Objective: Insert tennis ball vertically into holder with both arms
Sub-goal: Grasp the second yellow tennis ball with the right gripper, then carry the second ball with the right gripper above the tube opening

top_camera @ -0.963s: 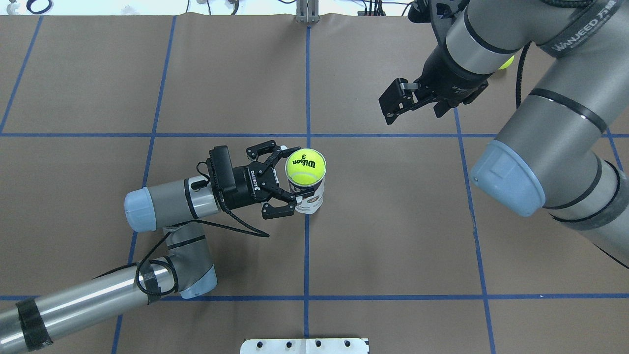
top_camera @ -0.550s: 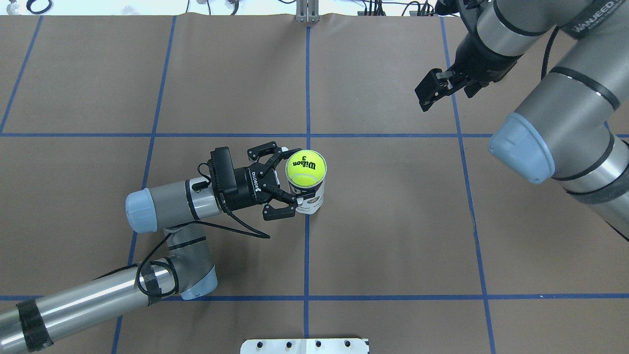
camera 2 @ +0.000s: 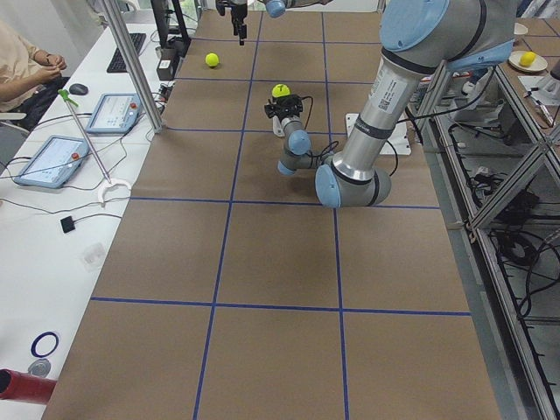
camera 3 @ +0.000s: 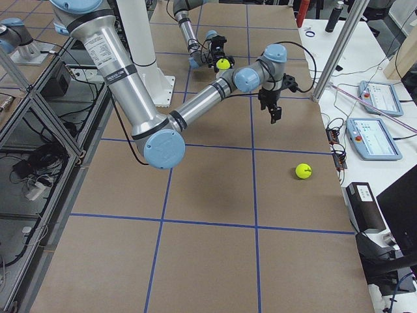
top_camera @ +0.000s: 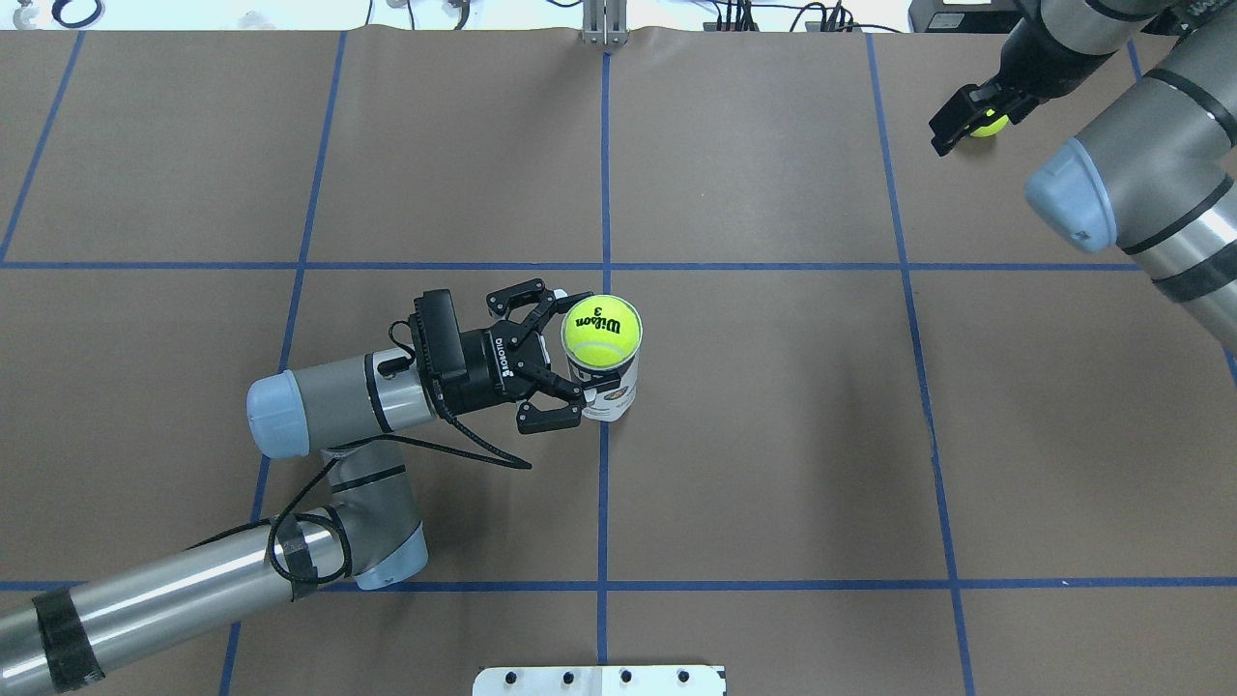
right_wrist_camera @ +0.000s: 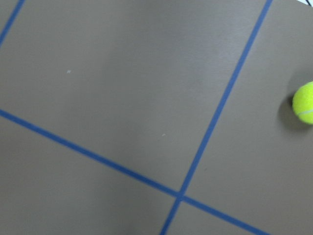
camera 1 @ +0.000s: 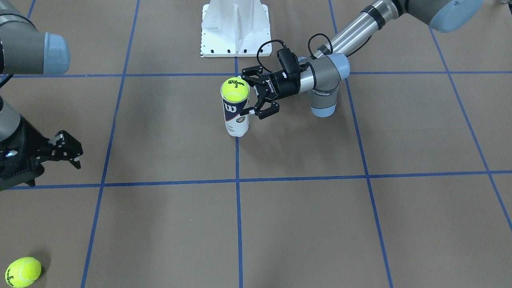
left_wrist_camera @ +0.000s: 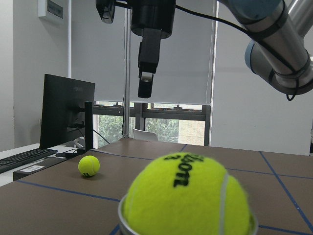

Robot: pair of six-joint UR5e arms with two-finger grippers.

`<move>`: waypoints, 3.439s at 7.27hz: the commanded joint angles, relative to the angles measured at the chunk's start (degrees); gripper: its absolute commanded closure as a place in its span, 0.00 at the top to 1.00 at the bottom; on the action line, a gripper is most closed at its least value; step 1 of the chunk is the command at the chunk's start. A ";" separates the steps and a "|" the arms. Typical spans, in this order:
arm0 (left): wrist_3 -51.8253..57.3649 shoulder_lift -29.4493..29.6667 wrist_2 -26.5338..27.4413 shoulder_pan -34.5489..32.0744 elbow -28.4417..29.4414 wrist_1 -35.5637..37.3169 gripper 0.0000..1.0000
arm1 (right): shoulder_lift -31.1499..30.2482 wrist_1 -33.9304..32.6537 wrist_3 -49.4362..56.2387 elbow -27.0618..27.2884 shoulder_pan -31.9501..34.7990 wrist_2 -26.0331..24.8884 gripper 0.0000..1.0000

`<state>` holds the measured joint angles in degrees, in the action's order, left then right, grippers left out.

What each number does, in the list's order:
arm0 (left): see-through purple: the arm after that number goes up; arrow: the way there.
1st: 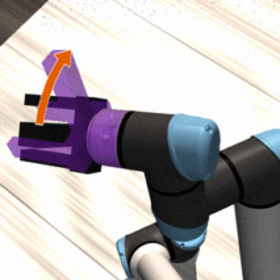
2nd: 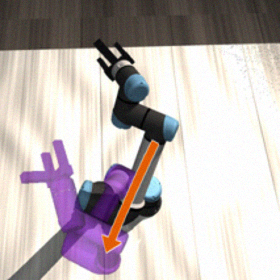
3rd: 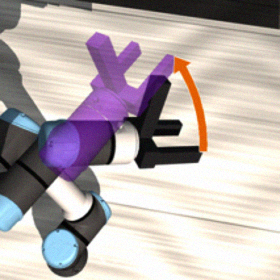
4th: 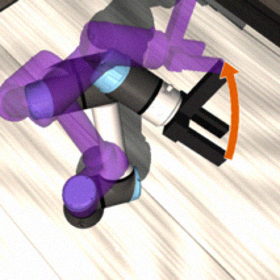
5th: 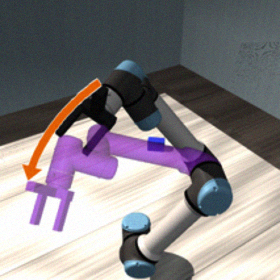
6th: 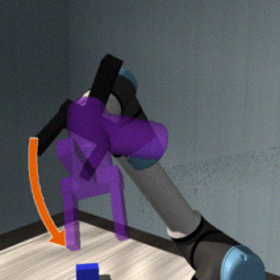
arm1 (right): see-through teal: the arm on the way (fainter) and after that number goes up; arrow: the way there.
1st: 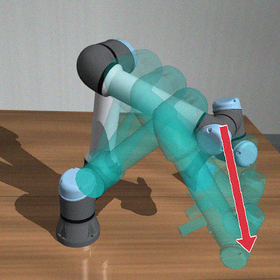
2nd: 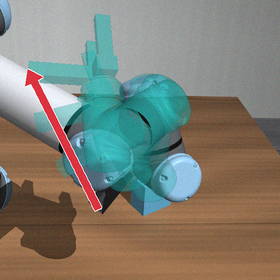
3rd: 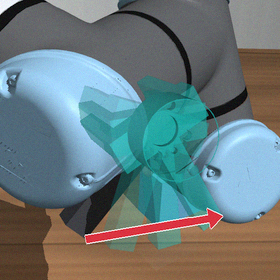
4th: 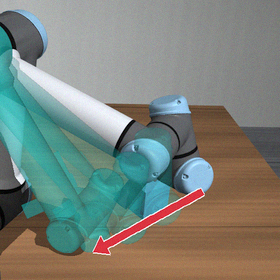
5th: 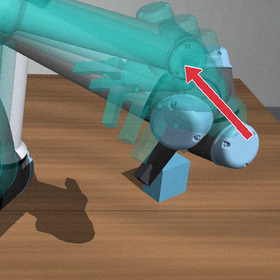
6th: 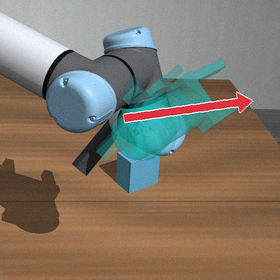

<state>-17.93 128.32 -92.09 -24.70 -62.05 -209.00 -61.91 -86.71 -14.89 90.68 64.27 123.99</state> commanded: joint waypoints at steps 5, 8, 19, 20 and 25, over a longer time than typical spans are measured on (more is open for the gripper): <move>0.00 0.00 0.07 0.00 -0.26 -0.09 0.99 | 6.60 38.31 -6.17 -38.21 2.27 -7.60 0.97; 0.09 -0.09 0.07 -0.08 -0.35 -0.18 0.99 | 13.04 40.04 -8.31 -47.17 -2.29 -18.68 0.97; 0.00 0.09 0.16 0.00 -0.18 -0.09 0.99 | 6.92 31.08 -24.00 -20.96 -0.02 0.42 0.00; -0.09 0.18 0.16 0.09 -0.18 -0.09 0.99 | 4.54 30.64 -28.48 -14.80 -0.02 5.16 0.00; -0.09 0.18 0.16 0.09 -0.09 0.09 0.99 | 3.98 -1.88 -43.36 20.70 -9.92 3.84 0.00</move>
<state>-18.00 128.50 -91.93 -24.61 -62.20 -208.99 -58.69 -77.48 -56.06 102.31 58.46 131.12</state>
